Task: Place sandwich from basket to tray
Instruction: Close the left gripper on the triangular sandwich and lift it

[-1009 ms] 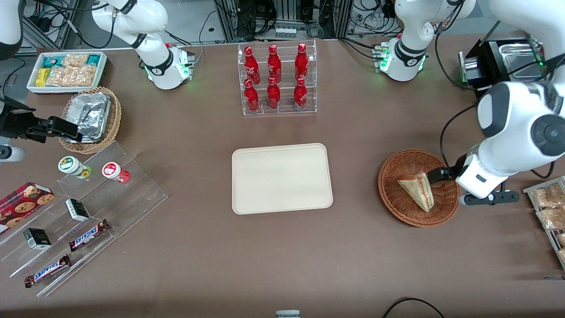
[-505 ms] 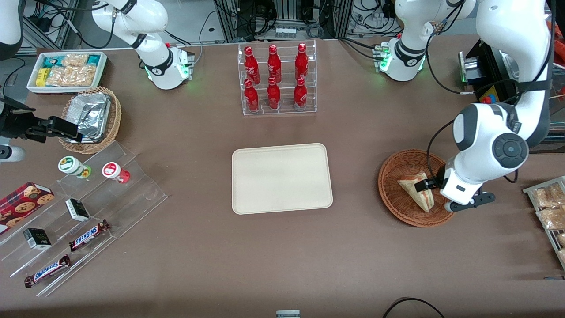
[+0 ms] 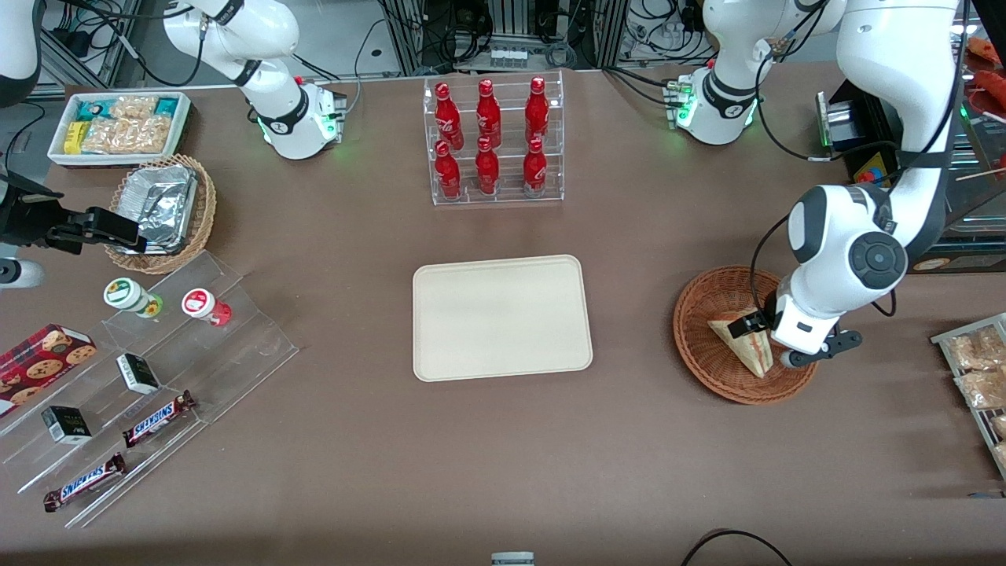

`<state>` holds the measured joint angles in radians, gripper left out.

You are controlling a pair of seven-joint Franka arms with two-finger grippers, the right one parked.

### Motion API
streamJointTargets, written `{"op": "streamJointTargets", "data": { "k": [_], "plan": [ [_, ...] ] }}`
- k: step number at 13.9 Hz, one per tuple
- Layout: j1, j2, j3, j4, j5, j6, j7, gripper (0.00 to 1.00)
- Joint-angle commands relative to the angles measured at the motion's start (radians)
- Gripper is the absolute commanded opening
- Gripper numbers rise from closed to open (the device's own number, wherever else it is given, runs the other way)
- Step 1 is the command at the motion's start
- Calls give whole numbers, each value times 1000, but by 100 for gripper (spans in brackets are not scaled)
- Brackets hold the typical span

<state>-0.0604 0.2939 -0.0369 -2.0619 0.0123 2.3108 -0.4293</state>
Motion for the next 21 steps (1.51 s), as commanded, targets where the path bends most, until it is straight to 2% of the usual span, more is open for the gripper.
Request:
{"op": "streamJointTargets", "data": {
  "k": [1,4,5,6,8,9,12,16,18,21],
  "plan": [
    [-7,-15,6,-53,8,64,-42,100],
    [-6,-6,6,-78,8,82,-43,98],
    [-6,10,6,-78,8,94,-45,85],
    [-6,19,6,-78,8,101,-58,63],
    [-7,24,6,-69,8,101,-78,7],
    [-7,24,6,-61,8,95,-75,0],
    [-10,2,3,9,8,8,-75,0],
    [-90,-7,2,286,11,-339,-80,0],
    [-165,2,2,400,8,-433,-81,0],
    [-318,11,2,437,5,-432,-127,0]
  ]
}}
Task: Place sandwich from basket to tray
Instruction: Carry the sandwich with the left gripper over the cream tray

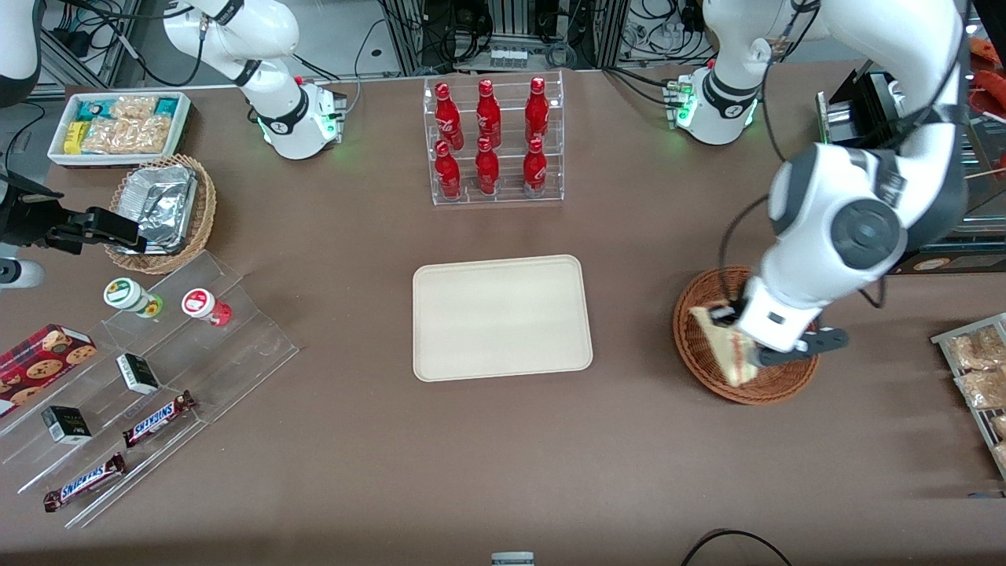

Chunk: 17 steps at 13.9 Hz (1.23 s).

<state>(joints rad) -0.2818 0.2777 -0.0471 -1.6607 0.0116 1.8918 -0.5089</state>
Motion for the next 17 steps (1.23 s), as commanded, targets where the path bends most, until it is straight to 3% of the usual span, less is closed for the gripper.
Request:
{"op": "streamJointTargets", "data": {
  "k": [1,7,17],
  "plan": [
    [-141,52,12,59,4,-11,-71,0],
    [-350,260,10,266,-7,0,-178,0],
    [-474,449,-14,282,-7,231,-233,0]
  ]
}}
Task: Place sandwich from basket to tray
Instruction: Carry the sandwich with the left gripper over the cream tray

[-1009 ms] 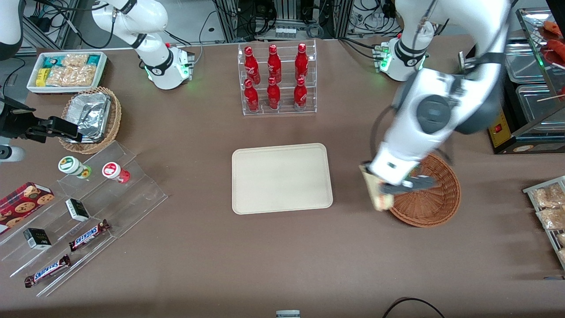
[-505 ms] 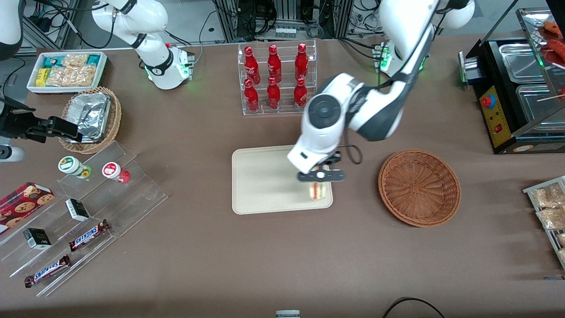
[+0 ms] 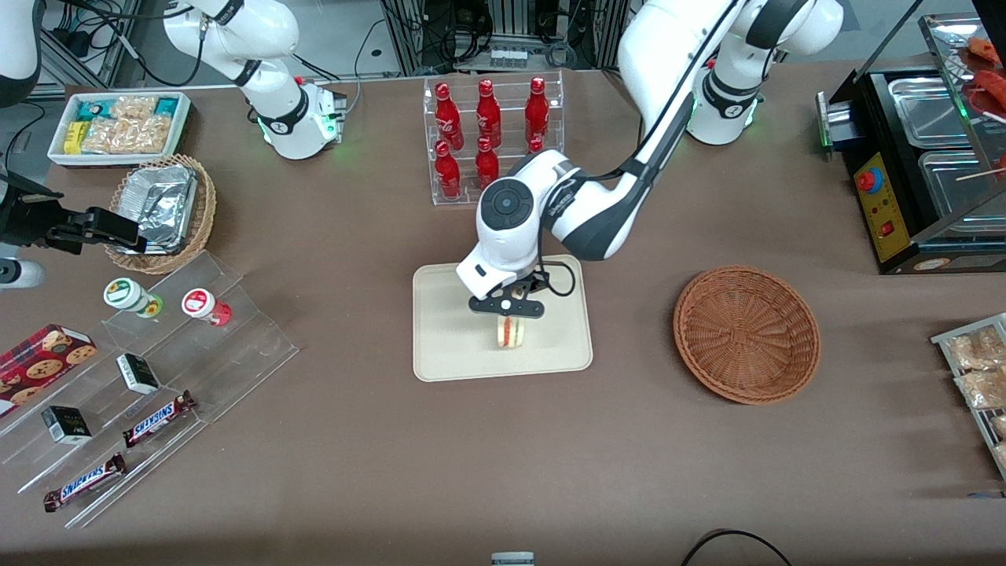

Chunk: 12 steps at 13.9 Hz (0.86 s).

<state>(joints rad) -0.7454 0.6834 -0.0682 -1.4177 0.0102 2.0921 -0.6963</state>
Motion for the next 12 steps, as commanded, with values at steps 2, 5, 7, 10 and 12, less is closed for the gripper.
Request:
{"op": "streamJointTargets", "data": {
  "k": [2,5,7,10,12],
  "plan": [
    [-22,64,7,39,-6,54,-83,0],
    [-37,105,7,57,-4,56,-107,0],
    [-63,126,8,60,2,56,-109,0],
    [-65,133,10,60,2,54,-109,62],
    [-62,119,11,62,1,45,-111,99]
  ]
}}
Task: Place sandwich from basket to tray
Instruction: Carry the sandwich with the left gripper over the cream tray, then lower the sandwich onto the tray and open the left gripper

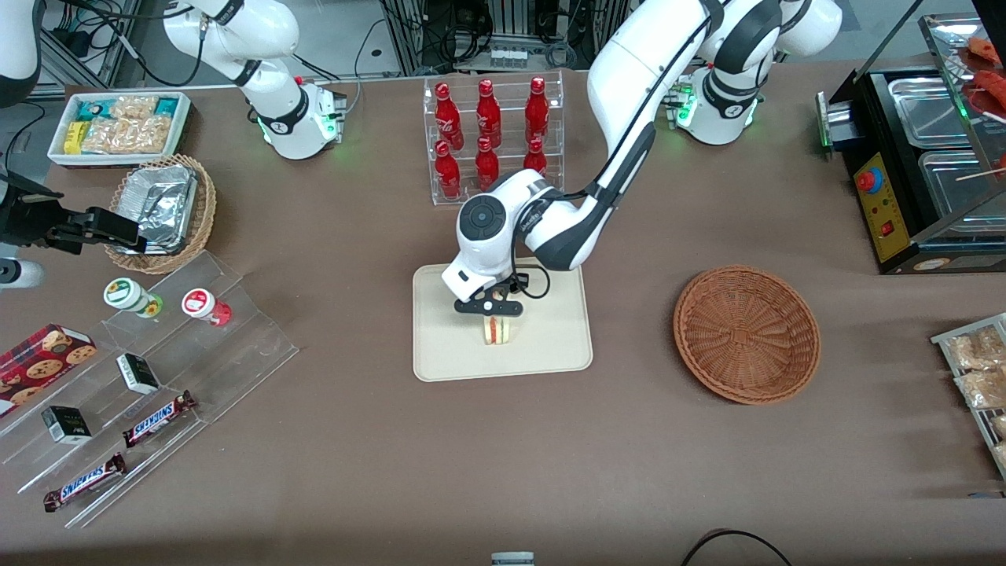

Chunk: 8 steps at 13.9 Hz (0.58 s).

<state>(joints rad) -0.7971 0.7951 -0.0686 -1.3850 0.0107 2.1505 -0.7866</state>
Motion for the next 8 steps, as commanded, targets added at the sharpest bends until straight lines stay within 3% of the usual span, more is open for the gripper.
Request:
{"op": "streamJointTargets", "data": {
  "k": [1,8],
  "plan": [
    [-4,-8,13,29,-1,-17,-20,99],
    [64,-224,42,35,-23,-200,-22,99]
  ]
}}
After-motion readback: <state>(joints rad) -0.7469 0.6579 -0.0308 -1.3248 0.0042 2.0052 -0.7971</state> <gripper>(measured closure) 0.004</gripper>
